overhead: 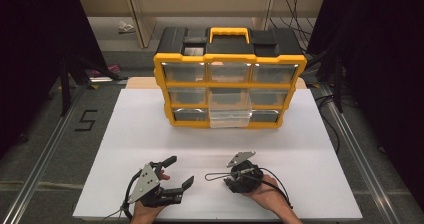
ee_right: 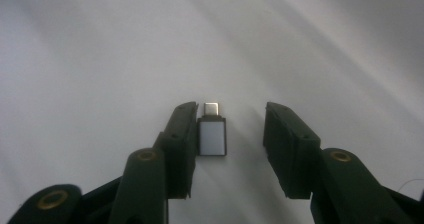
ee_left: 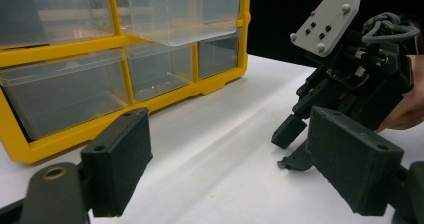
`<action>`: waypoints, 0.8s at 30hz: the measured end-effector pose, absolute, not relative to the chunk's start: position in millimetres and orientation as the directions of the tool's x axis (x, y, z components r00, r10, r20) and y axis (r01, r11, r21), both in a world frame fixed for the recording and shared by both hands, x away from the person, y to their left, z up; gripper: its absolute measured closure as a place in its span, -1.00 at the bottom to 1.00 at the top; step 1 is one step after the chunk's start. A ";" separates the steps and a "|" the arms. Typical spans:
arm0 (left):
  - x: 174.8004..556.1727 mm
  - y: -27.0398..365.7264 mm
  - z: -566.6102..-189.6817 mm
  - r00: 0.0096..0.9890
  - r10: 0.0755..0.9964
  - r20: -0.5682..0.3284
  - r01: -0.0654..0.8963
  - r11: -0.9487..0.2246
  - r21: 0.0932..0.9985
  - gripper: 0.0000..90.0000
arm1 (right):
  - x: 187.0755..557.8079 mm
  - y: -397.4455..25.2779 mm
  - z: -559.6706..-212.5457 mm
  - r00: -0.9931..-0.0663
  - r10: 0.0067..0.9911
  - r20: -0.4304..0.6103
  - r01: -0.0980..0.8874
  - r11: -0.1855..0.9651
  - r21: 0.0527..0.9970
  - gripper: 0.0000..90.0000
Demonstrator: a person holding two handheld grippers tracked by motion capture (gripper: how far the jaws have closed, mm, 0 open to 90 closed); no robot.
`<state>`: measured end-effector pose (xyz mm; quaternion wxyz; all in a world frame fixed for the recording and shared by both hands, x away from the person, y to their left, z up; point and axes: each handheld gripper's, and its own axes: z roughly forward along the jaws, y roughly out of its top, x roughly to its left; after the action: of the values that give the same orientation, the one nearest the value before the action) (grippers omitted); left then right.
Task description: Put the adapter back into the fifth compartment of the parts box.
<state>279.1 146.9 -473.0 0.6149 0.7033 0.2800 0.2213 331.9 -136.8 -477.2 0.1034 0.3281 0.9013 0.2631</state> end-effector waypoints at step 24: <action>279.0 146.7 -472.9 0.745 0.666 -0.032 0.121 -0.088 0.989 -0.60 | 337.6 -139.8 -473.7 -0.783 0.622 0.023 0.546 0.668 0.507 0.69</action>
<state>279.0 146.7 -472.9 0.6147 0.7034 0.2796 0.2218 337.6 -139.8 -473.7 0.0761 0.3208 0.9099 0.2515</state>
